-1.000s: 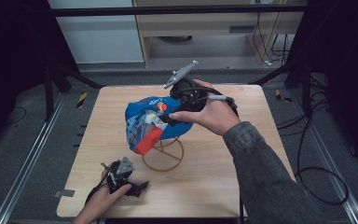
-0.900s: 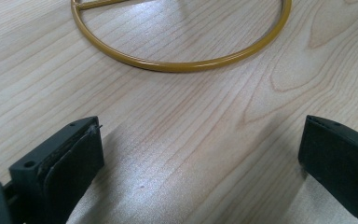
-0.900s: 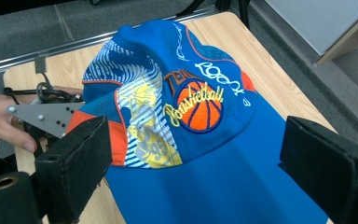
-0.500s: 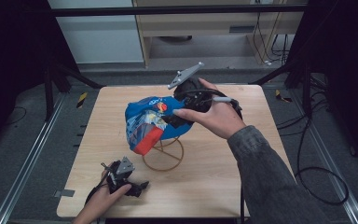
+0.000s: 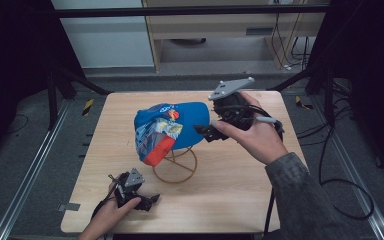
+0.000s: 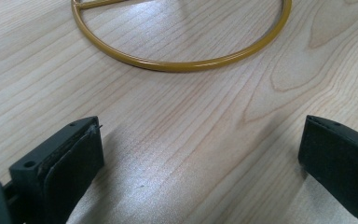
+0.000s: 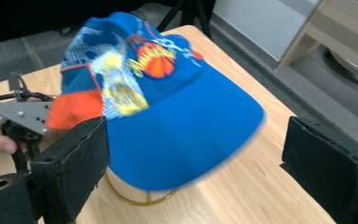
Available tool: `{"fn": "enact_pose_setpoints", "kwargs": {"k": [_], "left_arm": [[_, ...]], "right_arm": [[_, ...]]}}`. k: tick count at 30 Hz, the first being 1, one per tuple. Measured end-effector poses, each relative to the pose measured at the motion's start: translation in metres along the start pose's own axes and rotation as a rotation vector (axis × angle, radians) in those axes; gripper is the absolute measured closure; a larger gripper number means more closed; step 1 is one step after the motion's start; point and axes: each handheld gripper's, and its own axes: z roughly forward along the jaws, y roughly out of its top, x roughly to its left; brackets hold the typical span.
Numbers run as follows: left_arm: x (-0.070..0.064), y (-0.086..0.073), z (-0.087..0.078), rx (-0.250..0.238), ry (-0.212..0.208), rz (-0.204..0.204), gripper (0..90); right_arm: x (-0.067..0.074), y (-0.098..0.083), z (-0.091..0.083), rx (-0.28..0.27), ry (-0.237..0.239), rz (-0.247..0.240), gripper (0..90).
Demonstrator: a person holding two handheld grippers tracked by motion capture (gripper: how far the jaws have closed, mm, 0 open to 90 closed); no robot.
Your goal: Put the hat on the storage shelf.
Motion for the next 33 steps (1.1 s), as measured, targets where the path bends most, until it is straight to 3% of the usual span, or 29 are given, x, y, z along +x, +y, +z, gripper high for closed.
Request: {"fn": "enact_pose_setpoints", "kwargs": {"k": [6, 14, 18, 28, 33], "left_arm": [[-0.001, 0.0, 0.0, -0.004, 0.004, -0.003, 0.0], [-0.001, 0.0, 0.0, -0.005, 0.003, -0.003, 0.0], [-0.001, 0.0, 0.0, -0.001, 0.002, -0.004, 0.0], [-0.001, 0.0, 0.0, -0.001, 0.003, -0.004, 0.0], [-0.001, 0.0, 0.0, -0.001, 0.002, -0.004, 0.0]], "right_arm": [[-0.016, -0.024, -0.017, -0.014, -0.065, 0.062, 10.3], [-0.026, -0.061, -0.026, -0.023, -0.127, 0.096, 11.5], [-0.026, -0.085, -0.019, -0.019, -0.136, 0.121, 12.0], [-0.023, -0.132, 0.005, 0.024, -0.168, 0.124, 13.2], [-0.023, -0.156, 0.017, 0.038, -0.179, 0.166, 13.4]]}}
